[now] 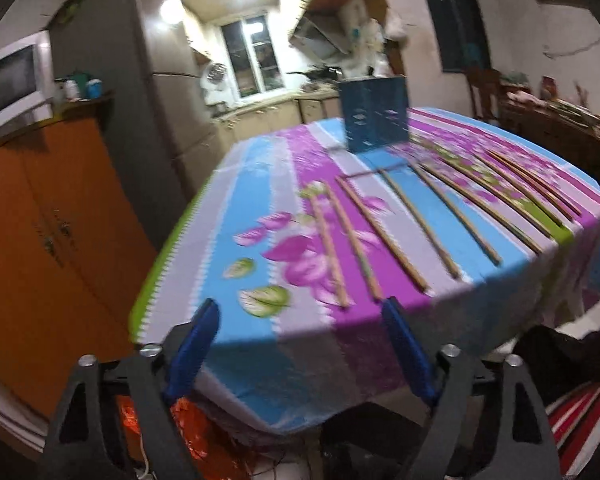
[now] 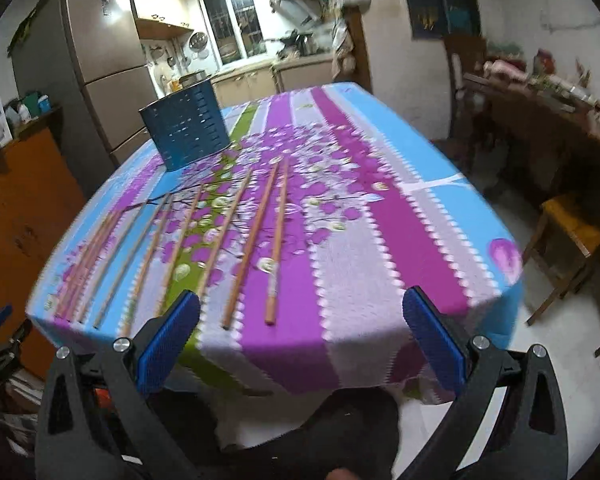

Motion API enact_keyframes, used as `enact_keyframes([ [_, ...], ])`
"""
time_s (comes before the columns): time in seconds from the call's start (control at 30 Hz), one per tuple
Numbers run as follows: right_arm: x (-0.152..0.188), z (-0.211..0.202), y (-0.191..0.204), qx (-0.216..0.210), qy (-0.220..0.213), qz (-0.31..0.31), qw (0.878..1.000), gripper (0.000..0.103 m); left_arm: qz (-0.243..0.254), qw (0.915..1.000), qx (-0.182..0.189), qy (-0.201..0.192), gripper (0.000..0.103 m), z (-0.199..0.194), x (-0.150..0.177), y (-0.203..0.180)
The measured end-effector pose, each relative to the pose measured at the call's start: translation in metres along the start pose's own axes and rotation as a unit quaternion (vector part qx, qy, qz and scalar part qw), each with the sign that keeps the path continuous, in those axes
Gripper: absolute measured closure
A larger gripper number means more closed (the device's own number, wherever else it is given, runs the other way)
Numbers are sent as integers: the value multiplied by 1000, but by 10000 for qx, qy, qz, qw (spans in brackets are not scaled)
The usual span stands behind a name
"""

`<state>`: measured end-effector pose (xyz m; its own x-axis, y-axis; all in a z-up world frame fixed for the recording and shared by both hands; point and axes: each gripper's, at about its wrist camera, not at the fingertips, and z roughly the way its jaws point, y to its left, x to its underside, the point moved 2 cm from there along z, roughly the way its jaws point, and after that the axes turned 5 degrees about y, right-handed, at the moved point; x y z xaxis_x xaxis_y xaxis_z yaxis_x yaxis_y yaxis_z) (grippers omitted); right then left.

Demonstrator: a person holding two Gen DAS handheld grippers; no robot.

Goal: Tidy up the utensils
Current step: 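Lower the left tool onto one wooden chopstick while the right tool lowers onto another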

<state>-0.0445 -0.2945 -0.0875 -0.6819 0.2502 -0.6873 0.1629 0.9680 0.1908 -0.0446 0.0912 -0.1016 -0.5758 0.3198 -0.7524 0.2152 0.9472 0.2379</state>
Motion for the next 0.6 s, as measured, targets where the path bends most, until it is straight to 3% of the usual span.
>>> enact_keyframes([
  [0.1,10,3,4,116,94,-210,9997,5,117,9998,158,74,53,7,0,-12],
  [0.2,15,9,5,186,230,-314,9991,18,110,9994,307,149,67,17,-1,-18],
  [0.3,17,13,8,282,142,-533,9981,45,13,9990,372,263,82,31,-1,-15],
  [0.37,18,14,10,295,101,-688,9971,62,-127,9985,428,303,83,39,-1,-9],
  [0.43,19,17,17,198,88,-861,9960,72,-142,9983,467,309,83,42,-1,-8],
  [0.6,19,29,24,1,147,-1001,9949,75,26,9987,466,192,83,46,-2,-12],
])
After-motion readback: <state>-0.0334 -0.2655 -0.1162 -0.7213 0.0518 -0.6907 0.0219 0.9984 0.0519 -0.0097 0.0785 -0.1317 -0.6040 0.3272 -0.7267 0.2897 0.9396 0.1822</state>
